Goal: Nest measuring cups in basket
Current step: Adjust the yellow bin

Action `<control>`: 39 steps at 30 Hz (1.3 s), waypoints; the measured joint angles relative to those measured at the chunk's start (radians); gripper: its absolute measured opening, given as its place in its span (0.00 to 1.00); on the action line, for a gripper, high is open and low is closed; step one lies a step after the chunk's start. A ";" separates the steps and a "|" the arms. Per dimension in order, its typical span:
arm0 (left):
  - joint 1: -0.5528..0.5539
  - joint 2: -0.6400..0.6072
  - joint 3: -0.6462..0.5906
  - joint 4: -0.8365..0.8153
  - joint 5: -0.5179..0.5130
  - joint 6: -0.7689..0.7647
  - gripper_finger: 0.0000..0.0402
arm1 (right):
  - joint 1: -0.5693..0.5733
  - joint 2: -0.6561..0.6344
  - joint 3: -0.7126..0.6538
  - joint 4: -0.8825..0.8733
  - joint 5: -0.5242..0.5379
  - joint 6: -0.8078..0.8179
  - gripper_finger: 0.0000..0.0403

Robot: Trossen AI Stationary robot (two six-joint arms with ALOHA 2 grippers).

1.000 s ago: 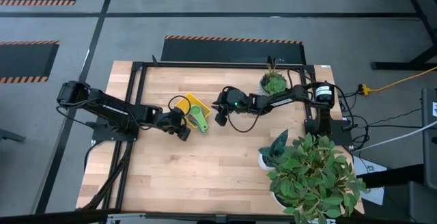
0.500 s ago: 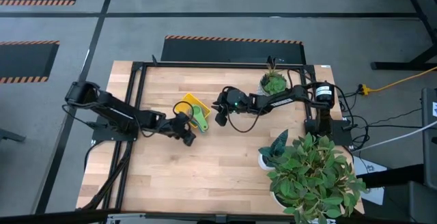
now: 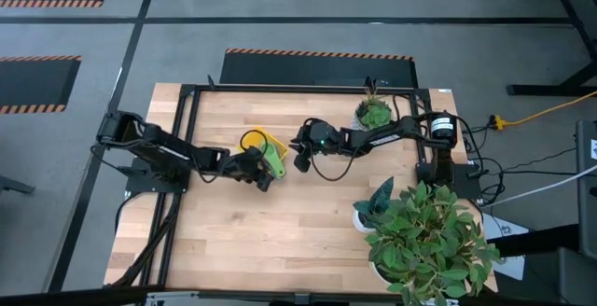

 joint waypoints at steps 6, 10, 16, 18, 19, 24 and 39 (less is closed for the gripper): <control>0.032 0.000 0.000 0.024 -0.039 0.022 0.37 | -0.002 -0.035 -0.001 -0.056 0.002 -0.036 0.22; 0.050 0.000 0.000 0.032 -0.076 0.062 0.37 | -0.005 -0.096 -0.001 -0.122 0.003 -0.057 0.22; 0.090 0.000 0.000 0.091 -0.109 0.112 0.37 | -0.005 -0.172 0.000 -0.156 0.003 -0.057 0.22; 0.097 0.000 0.000 0.100 -0.092 0.115 0.37 | -0.005 -0.191 0.000 -0.175 0.002 -0.056 0.22; 0.099 0.000 0.000 0.102 -0.075 0.115 0.37 | -0.005 -0.198 0.000 -0.182 0.002 -0.056 0.22; 0.096 -0.001 0.000 0.100 0.050 0.116 0.37 | -0.004 -0.221 -0.001 -0.235 -0.008 -0.053 0.22; 0.133 -0.215 0.002 0.000 0.159 0.255 0.37 | 0.032 -0.222 0.000 -0.260 -0.139 -0.053 0.22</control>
